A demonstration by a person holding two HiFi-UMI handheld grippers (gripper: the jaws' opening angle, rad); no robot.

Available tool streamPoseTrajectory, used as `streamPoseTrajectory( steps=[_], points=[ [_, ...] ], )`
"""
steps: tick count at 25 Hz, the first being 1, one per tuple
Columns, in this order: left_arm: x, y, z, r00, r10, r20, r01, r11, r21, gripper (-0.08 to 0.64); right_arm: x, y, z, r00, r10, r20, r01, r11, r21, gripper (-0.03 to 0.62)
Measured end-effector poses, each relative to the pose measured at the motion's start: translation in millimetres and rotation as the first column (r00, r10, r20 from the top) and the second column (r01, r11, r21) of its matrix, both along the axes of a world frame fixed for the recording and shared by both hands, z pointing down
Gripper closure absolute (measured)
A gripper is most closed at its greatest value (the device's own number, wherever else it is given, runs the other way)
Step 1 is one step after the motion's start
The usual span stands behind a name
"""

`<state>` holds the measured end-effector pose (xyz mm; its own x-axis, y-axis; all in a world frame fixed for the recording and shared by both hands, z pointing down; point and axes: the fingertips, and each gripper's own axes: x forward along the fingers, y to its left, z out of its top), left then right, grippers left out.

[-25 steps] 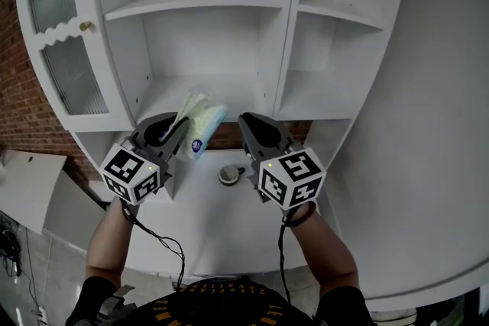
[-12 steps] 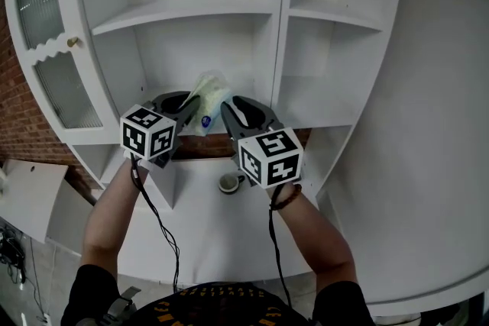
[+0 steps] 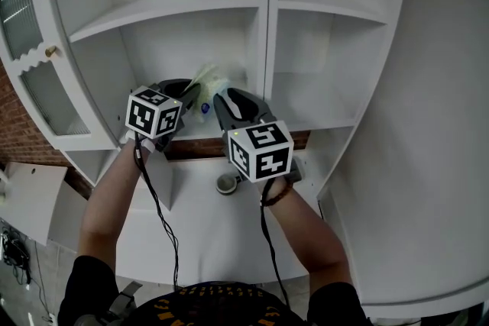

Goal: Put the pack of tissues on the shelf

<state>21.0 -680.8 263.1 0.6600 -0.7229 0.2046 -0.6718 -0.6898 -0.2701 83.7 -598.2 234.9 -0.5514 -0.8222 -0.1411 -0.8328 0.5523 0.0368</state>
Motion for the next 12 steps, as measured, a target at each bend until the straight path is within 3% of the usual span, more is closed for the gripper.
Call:
streamPoseTrajectory(
  steps=[3, 12],
  points=[
    [6.7, -14.5, 8.9, 0.998, -0.015, 0.058, 0.016, 1.0, -0.007, 0.517, 0.0, -5.8, 4.6, 1.0, -0.015, -0.001, 0.015, 1.0, 0.001, 0.502],
    [9.2, -47.4, 36.7, 0.99, -0.047, 0.131, 0.056, 0.996, -0.068, 0.515, -9.4, -15.4, 18.1, 0.998, -0.051, -0.02, 0.051, 0.999, 0.006, 0.502]
  ],
)
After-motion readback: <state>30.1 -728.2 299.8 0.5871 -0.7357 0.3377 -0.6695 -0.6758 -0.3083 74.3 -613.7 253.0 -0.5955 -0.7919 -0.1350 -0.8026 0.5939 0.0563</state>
